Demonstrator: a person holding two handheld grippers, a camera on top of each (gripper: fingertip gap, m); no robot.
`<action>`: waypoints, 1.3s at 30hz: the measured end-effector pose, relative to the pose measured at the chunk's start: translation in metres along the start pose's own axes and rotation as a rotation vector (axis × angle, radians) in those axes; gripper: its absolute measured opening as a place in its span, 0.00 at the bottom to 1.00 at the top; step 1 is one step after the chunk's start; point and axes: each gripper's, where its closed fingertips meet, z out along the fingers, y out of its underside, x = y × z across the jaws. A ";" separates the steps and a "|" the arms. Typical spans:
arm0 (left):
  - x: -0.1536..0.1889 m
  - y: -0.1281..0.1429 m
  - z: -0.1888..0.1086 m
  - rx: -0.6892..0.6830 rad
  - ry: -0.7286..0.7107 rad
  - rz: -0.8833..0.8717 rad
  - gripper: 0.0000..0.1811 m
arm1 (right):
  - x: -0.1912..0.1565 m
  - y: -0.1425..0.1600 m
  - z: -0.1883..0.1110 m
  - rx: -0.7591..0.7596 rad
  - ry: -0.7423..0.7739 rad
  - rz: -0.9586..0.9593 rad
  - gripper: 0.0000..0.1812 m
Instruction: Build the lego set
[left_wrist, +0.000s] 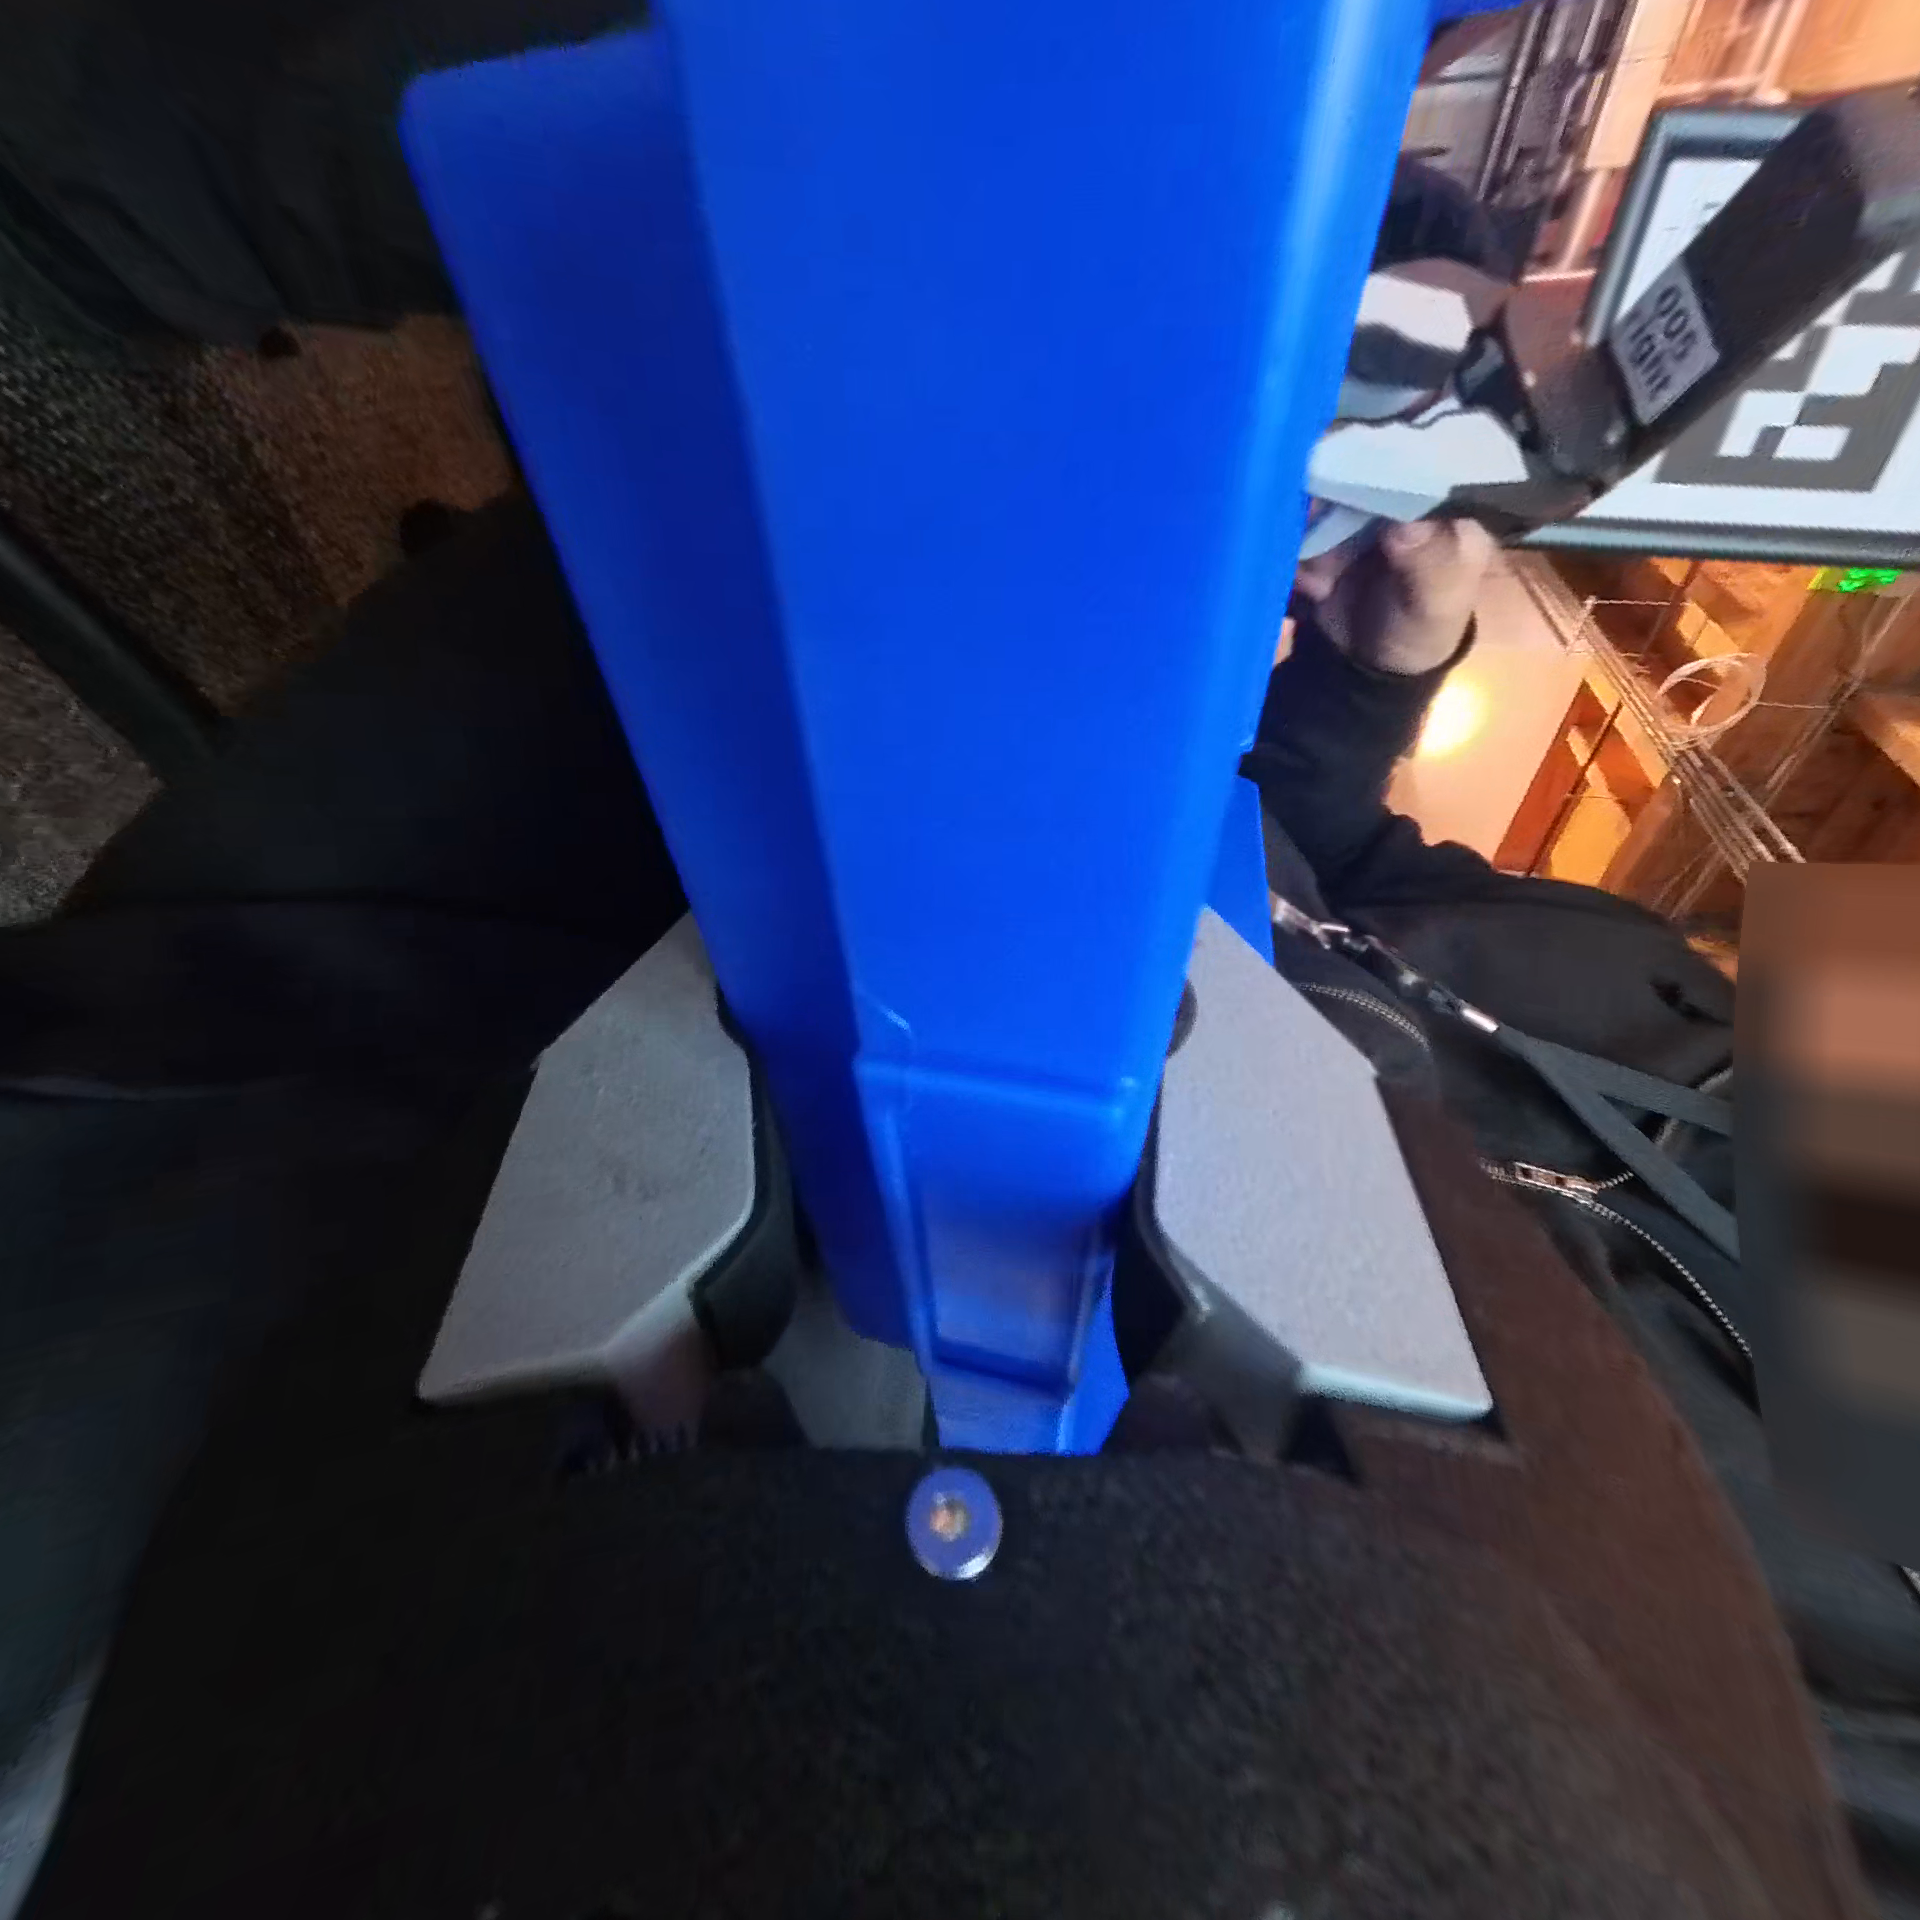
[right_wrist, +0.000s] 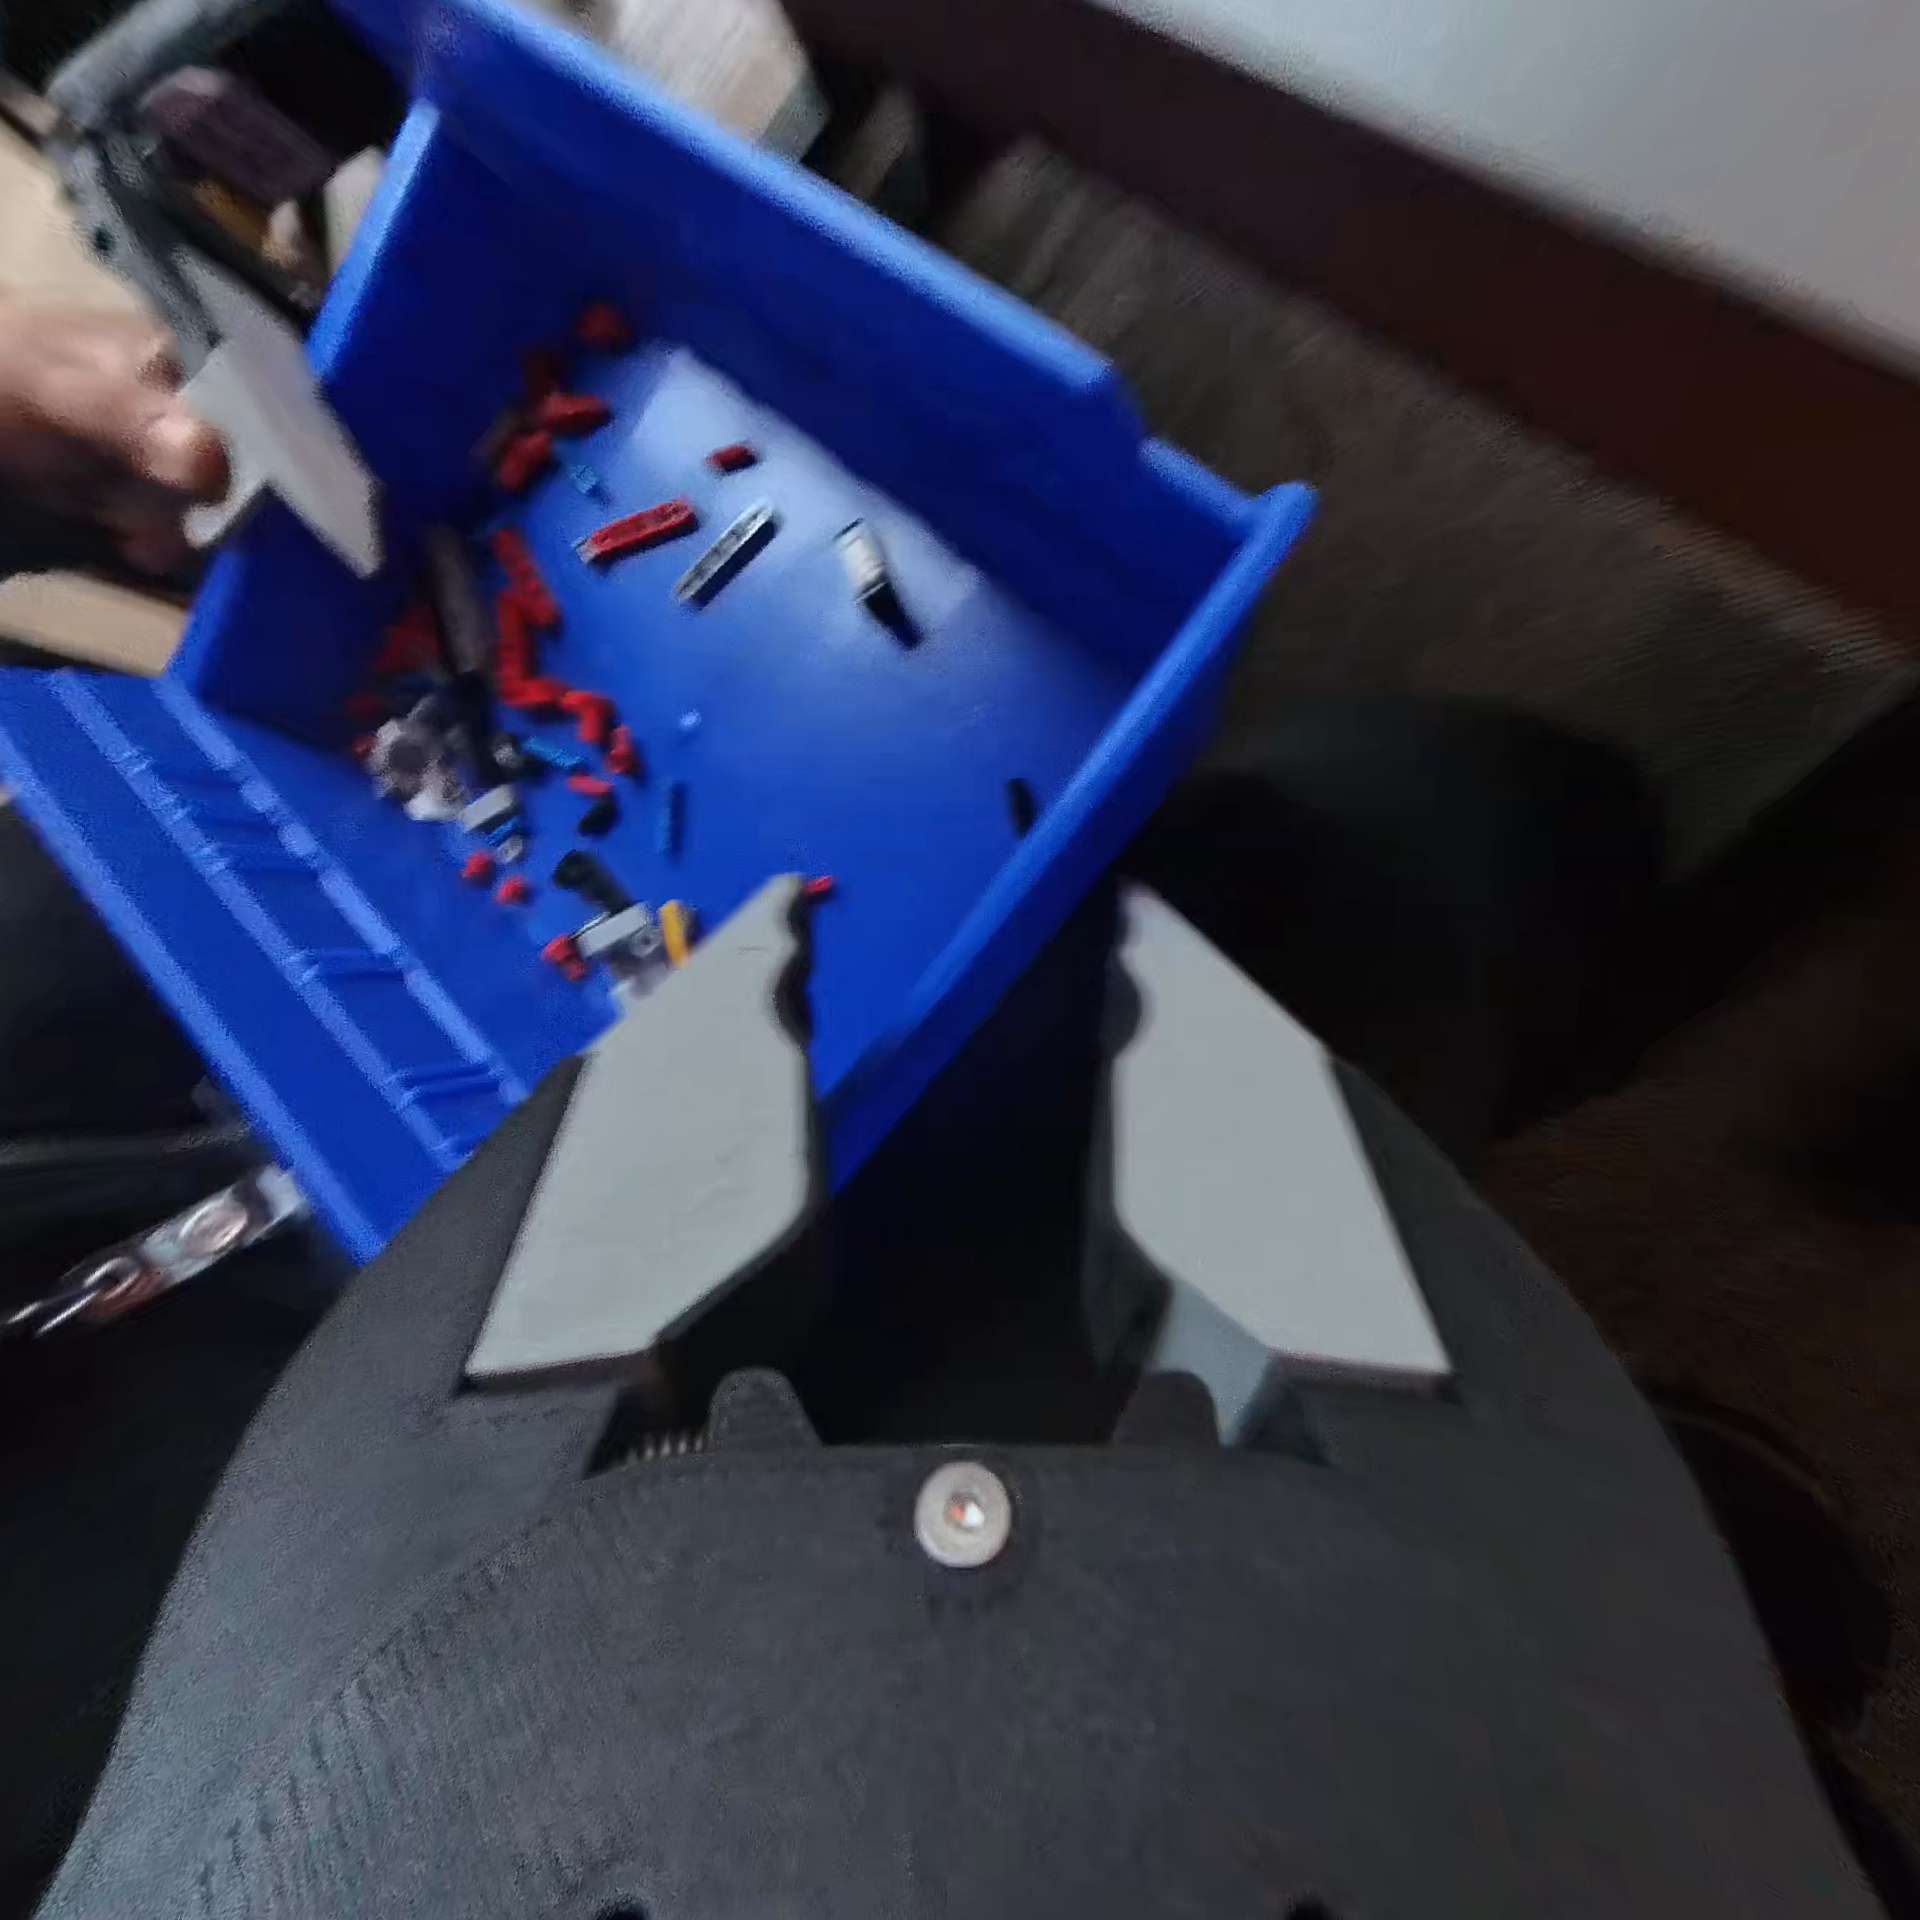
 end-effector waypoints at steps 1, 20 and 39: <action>0.000 0.002 -0.001 0.010 -0.009 -0.005 0.41 | -0.002 0.005 0.002 -0.034 -0.012 0.000 0.20; 0.138 -0.007 -0.084 0.445 0.029 0.033 0.41 | -0.055 -0.186 -0.071 -0.144 0.250 -0.482 0.04; 0.148 -0.157 -0.020 0.543 0.148 -0.022 0.45 | 0.147 -0.352 0.012 -0.306 0.347 -0.435 0.04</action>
